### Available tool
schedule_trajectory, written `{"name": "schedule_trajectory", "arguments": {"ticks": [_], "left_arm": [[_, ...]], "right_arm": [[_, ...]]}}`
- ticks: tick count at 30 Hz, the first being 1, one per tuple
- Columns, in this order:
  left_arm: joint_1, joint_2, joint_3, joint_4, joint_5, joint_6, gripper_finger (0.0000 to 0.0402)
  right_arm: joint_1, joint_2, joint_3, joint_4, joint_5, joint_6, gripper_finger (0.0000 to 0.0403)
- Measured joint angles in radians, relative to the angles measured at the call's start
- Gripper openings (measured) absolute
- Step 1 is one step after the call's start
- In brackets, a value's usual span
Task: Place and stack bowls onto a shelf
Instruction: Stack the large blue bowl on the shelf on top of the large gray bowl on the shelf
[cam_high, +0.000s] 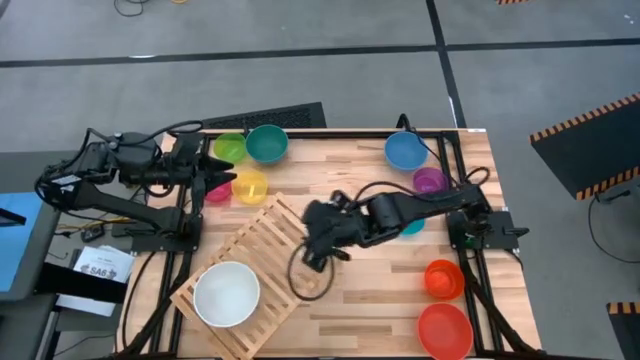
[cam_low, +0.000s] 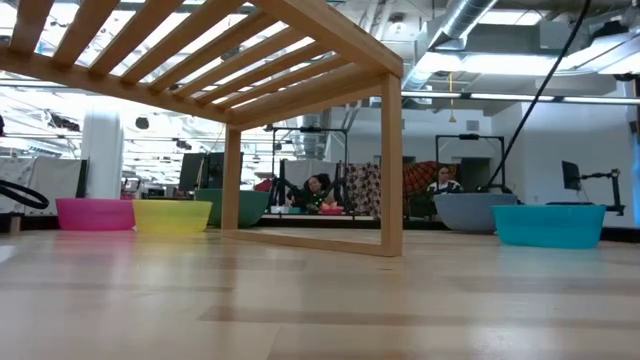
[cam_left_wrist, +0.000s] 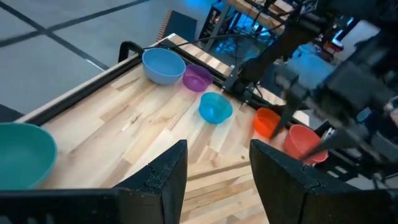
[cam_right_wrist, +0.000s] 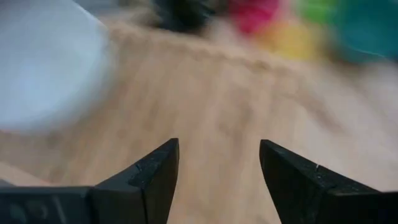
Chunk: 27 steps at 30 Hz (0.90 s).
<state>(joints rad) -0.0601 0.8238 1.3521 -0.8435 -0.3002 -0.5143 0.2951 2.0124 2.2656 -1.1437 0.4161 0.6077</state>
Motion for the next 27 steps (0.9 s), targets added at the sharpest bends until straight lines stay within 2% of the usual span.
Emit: {"name": "schedule_trajectory", "arguments": {"ticks": [5, 7, 10, 13, 17, 20, 22, 27], "left_arm": [[-0.001, -0.014, -0.062, 0.088, -0.011, 0.062, 0.0157], [-0.001, -0.033, -0.134, 0.184, 0.010, 0.078, 0.0157], [-0.001, -0.076, -0.281, 0.351, 0.074, 0.076, 0.0157], [-0.001, -0.129, -0.432, 0.516, 0.158, 0.055, 0.0157], [-0.002, -0.187, -0.572, 0.681, 0.184, 0.026, 0.0157], [-0.001, -0.210, -0.615, 0.787, 0.156, 0.033, 0.0157], [0.000, -0.214, -0.624, 0.766, 0.113, 0.044, 0.0157], [0.000, -0.215, -0.621, 0.806, 0.009, 0.064, 0.0157]], "right_arm": [[0.021, -0.043, -0.001, -0.379, 0.171, 0.153, 0.0249], [0.013, -0.064, -0.029, -0.430, 0.199, 0.210, 0.0249], [0.002, -0.157, -0.148, -0.392, 0.189, 0.250, 0.0249], [-0.008, -0.268, -0.307, -0.422, 0.184, 0.377, 0.0249], [-0.013, -0.431, -0.559, -0.342, 0.142, 0.546, 0.0249], [-0.035, -0.579, -0.748, -0.271, 0.100, 0.662, 0.0249], [-0.067, -0.673, -0.876, -0.212, 0.075, 0.728, 0.0249], [-0.234, -0.910, -1.162, -0.059, 0.060, 0.791, 0.0249]]}}
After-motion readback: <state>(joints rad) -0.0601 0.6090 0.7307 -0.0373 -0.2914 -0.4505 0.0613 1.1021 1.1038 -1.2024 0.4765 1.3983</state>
